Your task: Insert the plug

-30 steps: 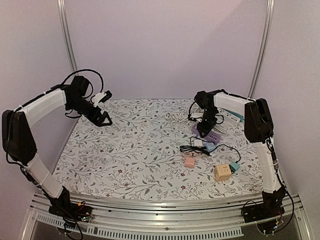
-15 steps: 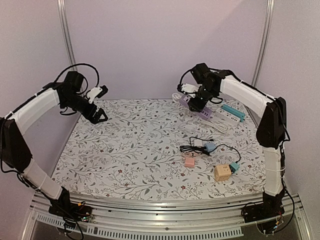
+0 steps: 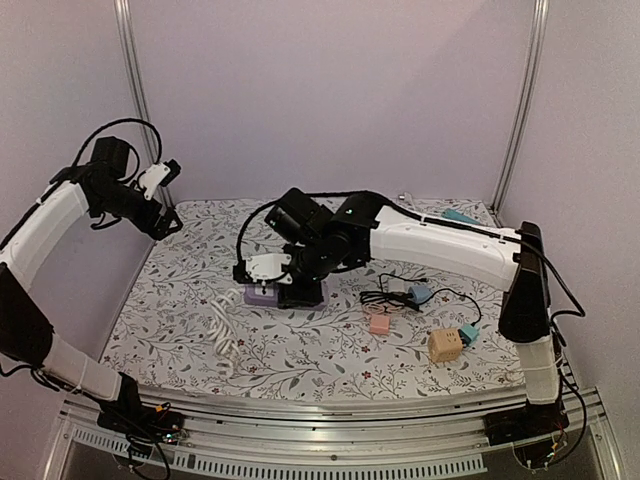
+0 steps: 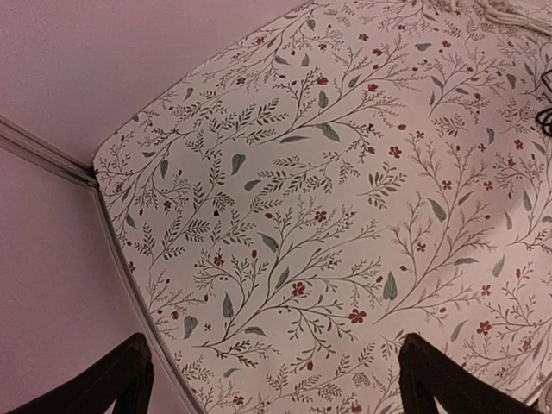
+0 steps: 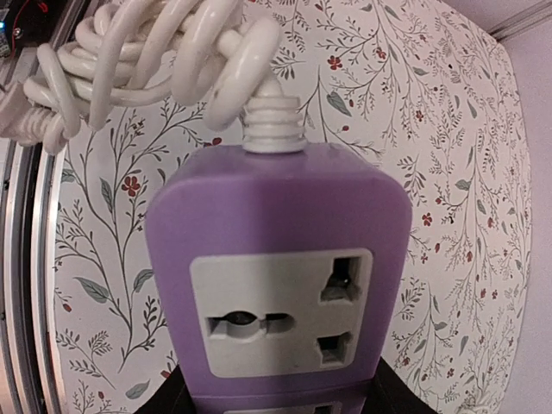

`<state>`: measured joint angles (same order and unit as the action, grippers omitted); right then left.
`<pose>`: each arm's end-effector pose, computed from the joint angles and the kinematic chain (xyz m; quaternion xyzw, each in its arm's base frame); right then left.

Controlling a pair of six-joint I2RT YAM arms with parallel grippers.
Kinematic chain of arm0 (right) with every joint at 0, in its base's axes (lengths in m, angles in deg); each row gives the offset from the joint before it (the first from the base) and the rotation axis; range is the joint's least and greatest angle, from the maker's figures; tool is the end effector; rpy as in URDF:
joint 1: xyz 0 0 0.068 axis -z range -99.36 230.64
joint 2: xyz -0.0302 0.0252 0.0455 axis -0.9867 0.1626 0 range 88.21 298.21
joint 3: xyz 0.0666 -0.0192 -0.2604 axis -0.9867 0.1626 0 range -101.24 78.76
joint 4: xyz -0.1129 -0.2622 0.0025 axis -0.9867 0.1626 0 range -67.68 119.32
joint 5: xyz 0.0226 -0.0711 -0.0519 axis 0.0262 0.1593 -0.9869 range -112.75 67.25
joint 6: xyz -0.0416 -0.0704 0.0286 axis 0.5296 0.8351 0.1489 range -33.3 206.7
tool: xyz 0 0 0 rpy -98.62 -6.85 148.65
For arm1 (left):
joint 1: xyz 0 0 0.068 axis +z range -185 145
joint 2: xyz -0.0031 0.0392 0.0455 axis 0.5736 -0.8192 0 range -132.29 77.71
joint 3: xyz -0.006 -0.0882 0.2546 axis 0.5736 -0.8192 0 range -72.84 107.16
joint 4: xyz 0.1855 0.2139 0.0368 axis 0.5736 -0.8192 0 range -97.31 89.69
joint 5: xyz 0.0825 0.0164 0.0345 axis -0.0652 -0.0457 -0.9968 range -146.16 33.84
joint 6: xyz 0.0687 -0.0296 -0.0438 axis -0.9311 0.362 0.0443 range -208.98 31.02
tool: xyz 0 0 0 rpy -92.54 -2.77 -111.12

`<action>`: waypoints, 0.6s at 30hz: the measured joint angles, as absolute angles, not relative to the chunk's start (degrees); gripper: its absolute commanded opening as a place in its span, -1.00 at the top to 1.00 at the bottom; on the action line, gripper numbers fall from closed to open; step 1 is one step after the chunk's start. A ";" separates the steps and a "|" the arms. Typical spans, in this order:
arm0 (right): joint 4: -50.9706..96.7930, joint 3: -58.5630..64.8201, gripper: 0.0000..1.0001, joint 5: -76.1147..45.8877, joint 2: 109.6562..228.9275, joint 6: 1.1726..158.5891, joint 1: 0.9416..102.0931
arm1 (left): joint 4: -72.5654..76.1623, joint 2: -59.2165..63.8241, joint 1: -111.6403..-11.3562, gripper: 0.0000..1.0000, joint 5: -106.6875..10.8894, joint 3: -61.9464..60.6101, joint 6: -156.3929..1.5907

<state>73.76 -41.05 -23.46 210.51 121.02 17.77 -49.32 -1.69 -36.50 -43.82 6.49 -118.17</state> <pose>0.2383 0.4629 0.2602 -0.7120 0.6303 0.0706 0.3015 0.3395 -0.0253 0.3168 0.2828 0.8883 -0.0147 0.3615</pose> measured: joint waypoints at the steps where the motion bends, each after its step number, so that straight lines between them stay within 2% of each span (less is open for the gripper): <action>1: 73.89 -41.05 1.00 -23.25 211.71 120.72 16.99 | -49.28 -1.25 -36.26 -0.99 -44.04 5.97 -118.37; 10: 78.48 -40.85 0.99 -26.70 221.22 112.17 16.13 | -50.57 -0.35 -36.21 -0.99 -43.71 3.08 -119.44; 14: 81.52 -40.19 0.89 -27.09 221.53 109.28 16.57 | -50.74 -0.42 -36.21 -0.99 -42.82 3.08 -119.42; 15: 81.80 -39.56 0.74 -27.22 221.53 108.76 16.57 | -50.76 -0.42 -36.21 -0.99 -42.49 3.08 -119.42; 17: 82.50 -37.94 -0.04 -27.31 221.53 108.39 16.53 | -50.81 -0.42 -36.23 -0.99 -41.81 3.08 -119.42; 18: 82.76 -37.31 -0.34 -27.31 221.55 108.34 16.53 | -50.83 -0.42 -36.26 -0.99 -41.57 3.08 -119.42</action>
<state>82.76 -37.31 -27.31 221.55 108.34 16.53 -50.83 -0.42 -36.26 -41.57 3.08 -119.42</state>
